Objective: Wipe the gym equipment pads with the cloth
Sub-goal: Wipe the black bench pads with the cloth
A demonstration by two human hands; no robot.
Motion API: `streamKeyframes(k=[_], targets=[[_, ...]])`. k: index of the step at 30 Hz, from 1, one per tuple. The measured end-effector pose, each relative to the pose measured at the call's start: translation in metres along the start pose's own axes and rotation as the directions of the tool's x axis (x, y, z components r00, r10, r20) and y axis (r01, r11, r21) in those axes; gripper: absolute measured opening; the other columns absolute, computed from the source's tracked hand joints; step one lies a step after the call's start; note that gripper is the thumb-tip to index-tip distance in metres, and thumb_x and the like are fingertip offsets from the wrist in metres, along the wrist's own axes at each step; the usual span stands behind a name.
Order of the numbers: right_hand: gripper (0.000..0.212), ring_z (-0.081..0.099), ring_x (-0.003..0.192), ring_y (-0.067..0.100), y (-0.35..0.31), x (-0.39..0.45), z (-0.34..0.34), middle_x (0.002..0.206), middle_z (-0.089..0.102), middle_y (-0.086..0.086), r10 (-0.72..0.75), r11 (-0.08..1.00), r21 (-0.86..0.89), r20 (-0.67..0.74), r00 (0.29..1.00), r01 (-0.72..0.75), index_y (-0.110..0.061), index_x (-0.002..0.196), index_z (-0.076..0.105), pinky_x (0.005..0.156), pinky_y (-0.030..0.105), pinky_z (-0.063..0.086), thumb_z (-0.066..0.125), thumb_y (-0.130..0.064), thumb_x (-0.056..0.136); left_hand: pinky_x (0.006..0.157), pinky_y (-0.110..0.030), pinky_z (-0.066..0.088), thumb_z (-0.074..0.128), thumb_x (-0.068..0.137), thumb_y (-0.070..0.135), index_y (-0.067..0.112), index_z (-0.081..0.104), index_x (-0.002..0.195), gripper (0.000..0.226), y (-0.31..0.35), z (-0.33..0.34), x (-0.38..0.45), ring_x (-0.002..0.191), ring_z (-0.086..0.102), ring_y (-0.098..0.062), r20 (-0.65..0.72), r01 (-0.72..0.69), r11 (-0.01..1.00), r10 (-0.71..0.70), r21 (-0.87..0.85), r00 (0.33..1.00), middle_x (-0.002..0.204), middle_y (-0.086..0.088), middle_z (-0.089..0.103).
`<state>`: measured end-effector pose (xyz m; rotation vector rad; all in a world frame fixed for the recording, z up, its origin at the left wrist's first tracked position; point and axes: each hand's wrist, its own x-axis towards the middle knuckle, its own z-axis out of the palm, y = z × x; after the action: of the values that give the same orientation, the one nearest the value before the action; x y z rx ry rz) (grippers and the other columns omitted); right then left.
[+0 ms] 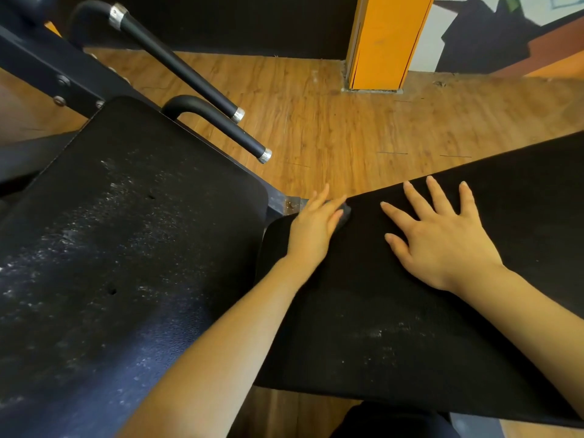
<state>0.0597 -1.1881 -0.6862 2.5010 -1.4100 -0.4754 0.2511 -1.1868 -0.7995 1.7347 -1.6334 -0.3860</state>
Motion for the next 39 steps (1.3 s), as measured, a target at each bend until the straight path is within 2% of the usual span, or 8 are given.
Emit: streamKeyframes(k=[3,6,9,12,17,21,30,39], targets=[[0.061,-0.01,0.146,0.034,0.001,0.001,0.0,0.161,-0.004,0.007,0.0,1.0,-0.008,0.007,1.0,0.0,-0.037,0.151,-0.001,0.114,0.059,-0.006,0.006,-0.058,0.094,0.114,-0.044,0.028,0.048,0.101,0.02,0.017,0.053,0.138,0.037,-0.001,0.002,0.019,0.142,0.03,-0.03,-0.006,0.059,0.997,-0.06,-0.048,0.998,0.153,-0.012,0.036],[0.061,-0.011,0.146,0.033,0.0,0.0,0.002,0.161,-0.003,0.006,0.004,1.0,-0.01,0.003,1.0,-0.004,-0.037,0.151,-0.001,0.113,0.059,-0.008,0.006,-0.058,0.094,0.11,-0.047,0.033,0.048,0.101,0.02,0.021,0.053,0.138,0.037,0.004,-0.007,-0.012,0.141,0.034,-0.026,0.016,0.026,0.999,-0.025,-0.03,1.0,0.153,-0.009,0.037],[0.062,-0.011,0.146,0.033,0.0,-0.001,0.0,0.161,-0.004,0.007,0.006,1.0,-0.004,0.005,1.0,-0.006,-0.037,0.151,-0.002,0.113,0.058,-0.007,0.005,-0.058,0.093,0.112,-0.034,0.02,0.045,0.101,0.024,0.028,0.048,0.14,0.04,0.004,-0.021,-0.07,0.144,0.019,-0.013,0.104,-0.034,0.999,0.037,-0.035,0.994,0.157,0.0,0.029],[0.062,-0.012,0.146,0.033,0.0,0.0,-0.001,0.161,-0.006,0.007,0.006,1.0,-0.003,0.012,1.0,-0.006,-0.037,0.151,-0.004,0.114,0.059,-0.007,0.003,-0.058,0.093,0.111,-0.026,0.018,0.037,0.098,0.033,0.03,0.047,0.14,0.044,0.0,-0.026,-0.095,0.144,0.014,-0.008,0.125,-0.07,0.997,0.074,-0.03,0.989,0.157,0.002,0.028],[0.062,-0.012,0.146,0.034,0.0,0.001,0.001,0.161,-0.006,0.006,0.008,1.0,-0.013,0.011,1.0,-0.008,-0.038,0.151,-0.005,0.114,0.059,-0.006,0.003,-0.058,0.093,0.11,-0.038,0.029,0.046,0.1,0.023,0.021,0.052,0.138,0.038,-0.015,-0.008,-0.03,0.141,0.032,-0.026,0.032,-0.038,0.999,0.037,0.038,0.999,0.152,-0.01,0.037],[0.061,-0.01,0.146,0.034,0.001,0.002,0.0,0.161,-0.004,0.006,-0.001,1.0,-0.011,0.011,1.0,0.001,-0.039,0.151,-0.003,0.114,0.059,-0.006,0.005,-0.058,0.093,0.111,-0.049,0.035,0.046,0.101,0.019,0.017,0.051,0.139,0.038,-0.023,-0.003,0.006,0.141,0.032,-0.031,0.013,0.073,0.997,-0.072,-0.017,0.997,0.152,-0.014,0.036],[0.059,-0.011,0.146,0.031,-0.03,0.007,-0.001,0.161,-0.005,0.004,-0.129,0.987,0.096,0.015,0.991,0.127,-0.042,0.15,0.003,0.115,0.057,-0.007,0.015,-0.06,0.095,0.111,-0.027,0.02,0.034,0.096,0.035,0.03,0.042,0.142,0.047,-0.012,-0.028,-0.102,0.142,0.013,-0.007,0.121,0.012,1.0,-0.015,0.025,0.992,0.156,0.003,0.027],[0.065,-0.012,0.146,0.034,-0.043,0.013,0.009,0.161,-0.004,0.007,-0.139,0.99,0.027,0.012,0.99,0.138,-0.039,0.151,0.004,0.112,0.064,-0.005,0.011,-0.066,0.092,0.113,-0.039,0.028,0.041,0.103,0.023,0.022,0.042,0.145,0.041,-0.025,-0.016,-0.009,0.145,0.025,-0.025,0.032,0.181,0.977,-0.186,0.112,0.982,0.157,-0.009,0.029]])
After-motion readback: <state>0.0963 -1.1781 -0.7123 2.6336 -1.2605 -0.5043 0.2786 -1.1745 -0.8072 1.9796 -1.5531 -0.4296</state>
